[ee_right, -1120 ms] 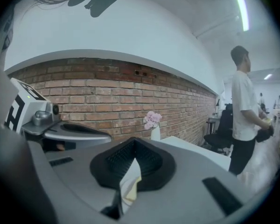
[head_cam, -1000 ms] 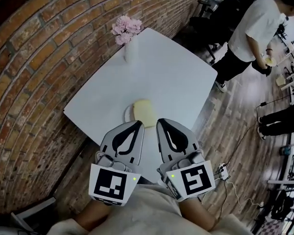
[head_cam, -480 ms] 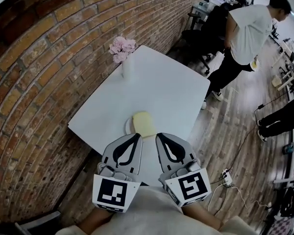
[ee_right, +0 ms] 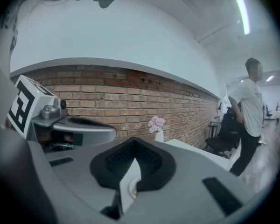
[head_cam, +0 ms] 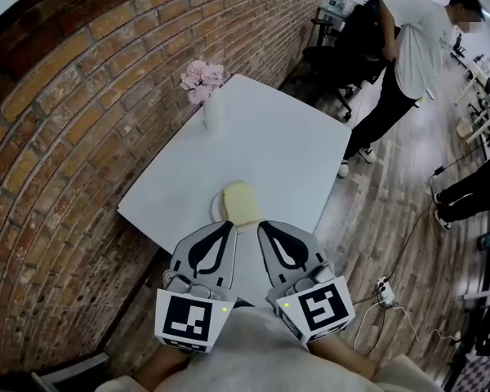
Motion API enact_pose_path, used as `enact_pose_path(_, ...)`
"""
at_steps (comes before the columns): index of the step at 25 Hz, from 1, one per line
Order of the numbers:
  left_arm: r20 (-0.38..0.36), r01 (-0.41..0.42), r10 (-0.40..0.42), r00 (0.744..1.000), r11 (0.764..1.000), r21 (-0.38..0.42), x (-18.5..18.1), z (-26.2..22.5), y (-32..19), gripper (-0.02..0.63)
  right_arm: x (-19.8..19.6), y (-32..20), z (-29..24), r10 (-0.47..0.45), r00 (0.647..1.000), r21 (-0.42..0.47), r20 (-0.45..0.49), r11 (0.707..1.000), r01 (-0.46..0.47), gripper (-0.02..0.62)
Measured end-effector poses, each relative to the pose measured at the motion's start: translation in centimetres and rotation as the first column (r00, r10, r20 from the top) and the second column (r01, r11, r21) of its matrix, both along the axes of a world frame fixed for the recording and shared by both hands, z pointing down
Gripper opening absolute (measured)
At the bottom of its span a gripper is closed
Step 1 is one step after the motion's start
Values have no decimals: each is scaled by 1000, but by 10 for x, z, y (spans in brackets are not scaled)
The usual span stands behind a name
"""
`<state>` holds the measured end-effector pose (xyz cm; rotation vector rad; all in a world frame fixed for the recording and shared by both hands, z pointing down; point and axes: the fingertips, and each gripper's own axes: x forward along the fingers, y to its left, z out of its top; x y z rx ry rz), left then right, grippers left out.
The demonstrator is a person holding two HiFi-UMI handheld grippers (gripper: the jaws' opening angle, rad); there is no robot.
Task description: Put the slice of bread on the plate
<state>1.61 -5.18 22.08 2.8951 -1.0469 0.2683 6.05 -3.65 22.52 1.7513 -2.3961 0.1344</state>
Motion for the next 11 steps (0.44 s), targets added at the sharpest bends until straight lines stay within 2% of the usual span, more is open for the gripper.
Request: enact_pose_path(11, 21, -7, 7, 1000, 1000, 1, 2, 6, 15, 11, -7, 10, 4, -31, 999, 7, 21, 999, 31, 6)
